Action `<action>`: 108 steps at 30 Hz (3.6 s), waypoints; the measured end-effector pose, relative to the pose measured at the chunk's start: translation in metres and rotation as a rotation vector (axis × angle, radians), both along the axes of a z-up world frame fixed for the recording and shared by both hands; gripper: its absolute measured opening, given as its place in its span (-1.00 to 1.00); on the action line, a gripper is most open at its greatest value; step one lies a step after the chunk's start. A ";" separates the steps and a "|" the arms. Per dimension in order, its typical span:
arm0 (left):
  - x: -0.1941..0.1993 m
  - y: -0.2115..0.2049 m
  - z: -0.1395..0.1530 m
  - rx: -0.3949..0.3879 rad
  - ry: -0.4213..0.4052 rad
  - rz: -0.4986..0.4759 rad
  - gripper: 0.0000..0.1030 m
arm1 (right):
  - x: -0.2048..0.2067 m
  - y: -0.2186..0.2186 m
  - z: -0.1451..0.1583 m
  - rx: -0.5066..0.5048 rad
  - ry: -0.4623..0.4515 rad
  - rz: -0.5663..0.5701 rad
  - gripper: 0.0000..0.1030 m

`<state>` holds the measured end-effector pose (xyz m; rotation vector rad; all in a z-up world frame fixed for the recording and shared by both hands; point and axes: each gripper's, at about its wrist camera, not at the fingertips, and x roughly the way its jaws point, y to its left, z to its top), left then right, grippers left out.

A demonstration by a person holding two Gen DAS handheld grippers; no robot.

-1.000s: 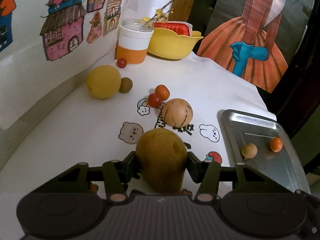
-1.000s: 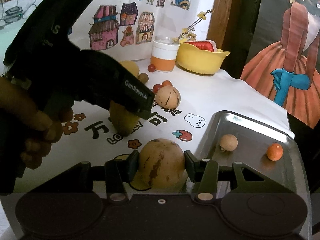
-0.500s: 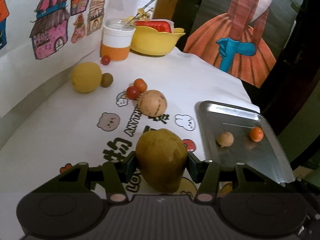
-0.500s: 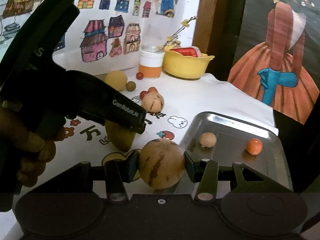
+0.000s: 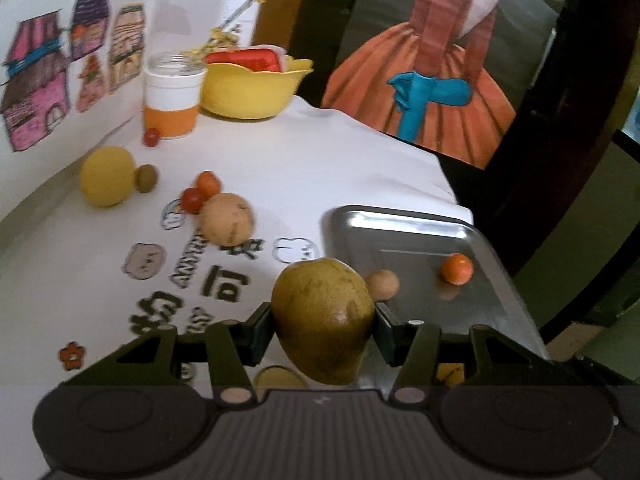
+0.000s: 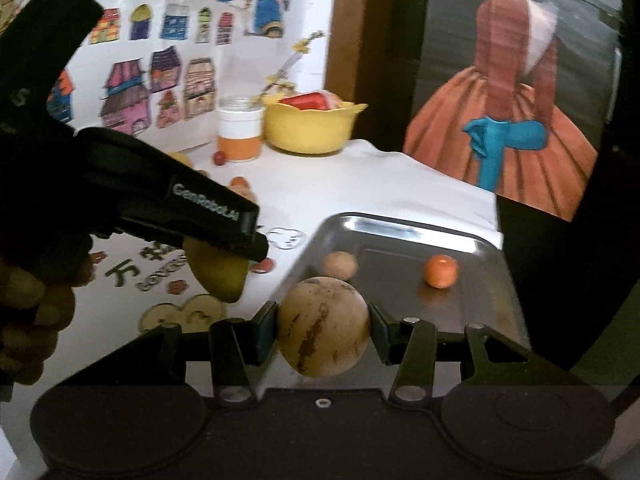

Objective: Organize fruits
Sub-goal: 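Carry the pear over the tray with left tool while right tool carries the speckled fruit, then release the pear into the tray with left tool while right tool releases the speckled fruit, then move both open tools away from the tray toward the fruits on the table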

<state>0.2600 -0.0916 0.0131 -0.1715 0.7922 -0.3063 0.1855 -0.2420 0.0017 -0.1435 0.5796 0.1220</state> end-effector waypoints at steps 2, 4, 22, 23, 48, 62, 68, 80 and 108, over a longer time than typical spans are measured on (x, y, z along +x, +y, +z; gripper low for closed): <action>0.001 -0.008 0.000 -0.003 0.000 -0.015 0.10 | 0.001 -0.008 -0.001 0.000 0.000 -0.024 -0.02; 0.001 -0.015 -0.001 -0.005 0.001 -0.029 0.10 | 0.001 -0.016 -0.001 0.000 0.001 -0.045 -0.02; 0.008 -0.070 -0.020 0.015 0.048 -0.131 0.10 | 0.014 -0.079 -0.006 -0.018 0.003 -0.146 -0.03; 0.009 -0.072 -0.020 0.017 0.047 -0.133 0.10 | 0.016 -0.083 -0.006 -0.018 0.001 -0.151 -0.03; 0.022 -0.085 -0.026 0.031 0.058 -0.150 0.11 | 0.059 -0.109 -0.015 0.052 0.016 -0.126 -0.02; 0.024 -0.084 -0.028 0.041 0.061 -0.149 0.11 | 0.068 -0.106 -0.019 0.037 0.038 -0.092 -0.02; 0.023 -0.084 -0.027 0.047 0.059 -0.148 0.12 | 0.069 -0.103 -0.021 0.025 0.051 -0.090 -0.02; 0.017 -0.080 -0.025 0.052 0.069 -0.144 0.18 | 0.065 -0.102 -0.020 0.013 0.039 -0.099 0.07; -0.036 -0.035 0.002 0.036 0.010 -0.112 0.92 | -0.008 -0.091 0.006 0.005 0.019 -0.131 0.98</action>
